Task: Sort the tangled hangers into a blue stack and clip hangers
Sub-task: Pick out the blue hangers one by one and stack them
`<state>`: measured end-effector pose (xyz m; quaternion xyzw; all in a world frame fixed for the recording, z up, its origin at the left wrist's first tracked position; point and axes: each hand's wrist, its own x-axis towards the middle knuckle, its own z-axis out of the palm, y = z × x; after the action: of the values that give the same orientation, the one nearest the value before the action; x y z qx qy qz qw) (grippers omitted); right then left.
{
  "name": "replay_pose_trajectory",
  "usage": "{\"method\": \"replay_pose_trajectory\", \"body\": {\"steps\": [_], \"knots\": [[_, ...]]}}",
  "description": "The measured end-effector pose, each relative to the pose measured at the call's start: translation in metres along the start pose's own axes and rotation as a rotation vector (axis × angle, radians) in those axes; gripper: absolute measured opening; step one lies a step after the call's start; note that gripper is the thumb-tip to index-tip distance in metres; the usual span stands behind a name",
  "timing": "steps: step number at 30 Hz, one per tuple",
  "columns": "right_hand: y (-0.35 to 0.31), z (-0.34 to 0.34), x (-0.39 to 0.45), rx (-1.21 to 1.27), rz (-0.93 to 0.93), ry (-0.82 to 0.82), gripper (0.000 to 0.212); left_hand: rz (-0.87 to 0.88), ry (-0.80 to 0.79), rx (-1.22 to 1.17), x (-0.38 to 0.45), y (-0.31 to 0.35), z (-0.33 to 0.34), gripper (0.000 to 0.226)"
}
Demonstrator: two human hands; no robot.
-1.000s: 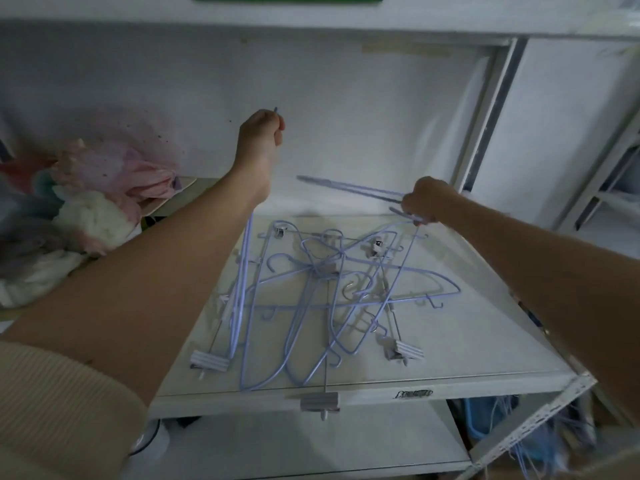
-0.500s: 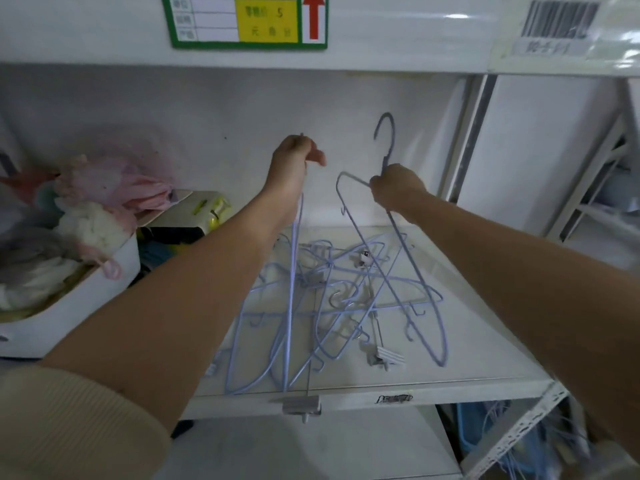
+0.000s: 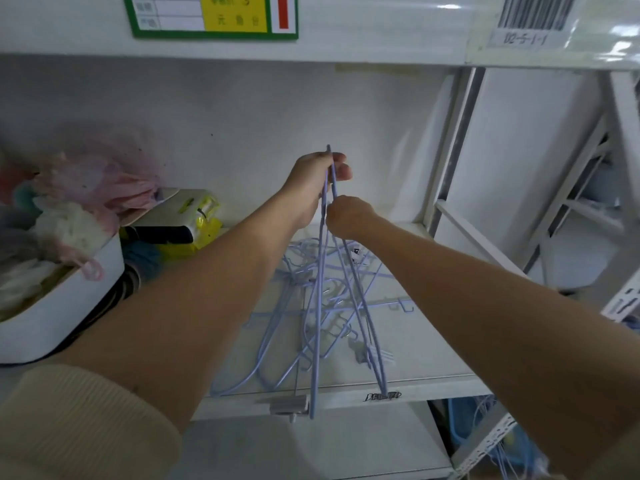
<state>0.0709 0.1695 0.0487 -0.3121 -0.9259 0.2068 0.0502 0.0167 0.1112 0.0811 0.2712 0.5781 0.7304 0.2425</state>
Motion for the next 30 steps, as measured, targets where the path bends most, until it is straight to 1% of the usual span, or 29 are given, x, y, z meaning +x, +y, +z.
{"method": "replay_pose_trajectory", "body": {"steps": [1,3,5,8,11,13,15,17,20,23,25,27,30], "knots": [[0.001,0.001,0.001,0.010,-0.001,-0.035,0.029,0.000,0.002,-0.021,0.002,-0.002,0.001,0.034],[0.006,0.003,0.004,0.134,-0.002,-0.124,0.027,0.015,-0.015,-0.051,0.007,-0.007,0.004,0.035],[0.011,0.004,0.006,0.265,0.006,-0.173,0.030,0.058,0.007,0.022,0.013,-0.011,0.001,0.037],[0.026,0.003,0.015,0.307,0.008,-0.206,0.019,0.136,0.108,0.139,0.025,-0.010,-0.009,0.039],[0.050,0.006,0.025,0.286,0.076,-0.160,0.018,0.202,0.148,0.145,0.032,-0.005,-0.019,0.042],[0.071,0.010,0.031,0.234,0.145,-0.139,0.019,0.209,0.153,0.124,0.039,-0.004,-0.027,0.041],[0.088,0.019,0.037,0.166,0.165,-0.140,0.017,0.199,0.162,0.115,0.048,-0.004,-0.035,0.040],[0.098,0.034,0.041,0.094,0.147,-0.158,0.028,0.196,0.201,0.112,0.054,-0.004,-0.043,0.039],[0.095,0.060,0.048,-0.060,0.032,-0.158,0.035,0.212,0.230,0.108,0.059,-0.008,-0.054,0.039],[0.079,0.078,0.053,-0.062,-0.078,-0.126,0.038,0.237,0.212,0.118,0.063,-0.014,-0.064,0.039],[0.069,0.087,0.060,-0.072,-0.120,-0.138,0.038,0.239,0.207,0.098,0.065,-0.018,-0.071,0.039],[0.064,0.099,0.072,-0.098,-0.131,-0.161,0.037,0.242,0.211,0.083,0.065,-0.020,-0.076,0.039],[0.062,0.112,0.091,-0.123,-0.118,-0.150,0.036,0.247,0.220,0.075,0.067,-0.022,-0.083,0.038]]}}
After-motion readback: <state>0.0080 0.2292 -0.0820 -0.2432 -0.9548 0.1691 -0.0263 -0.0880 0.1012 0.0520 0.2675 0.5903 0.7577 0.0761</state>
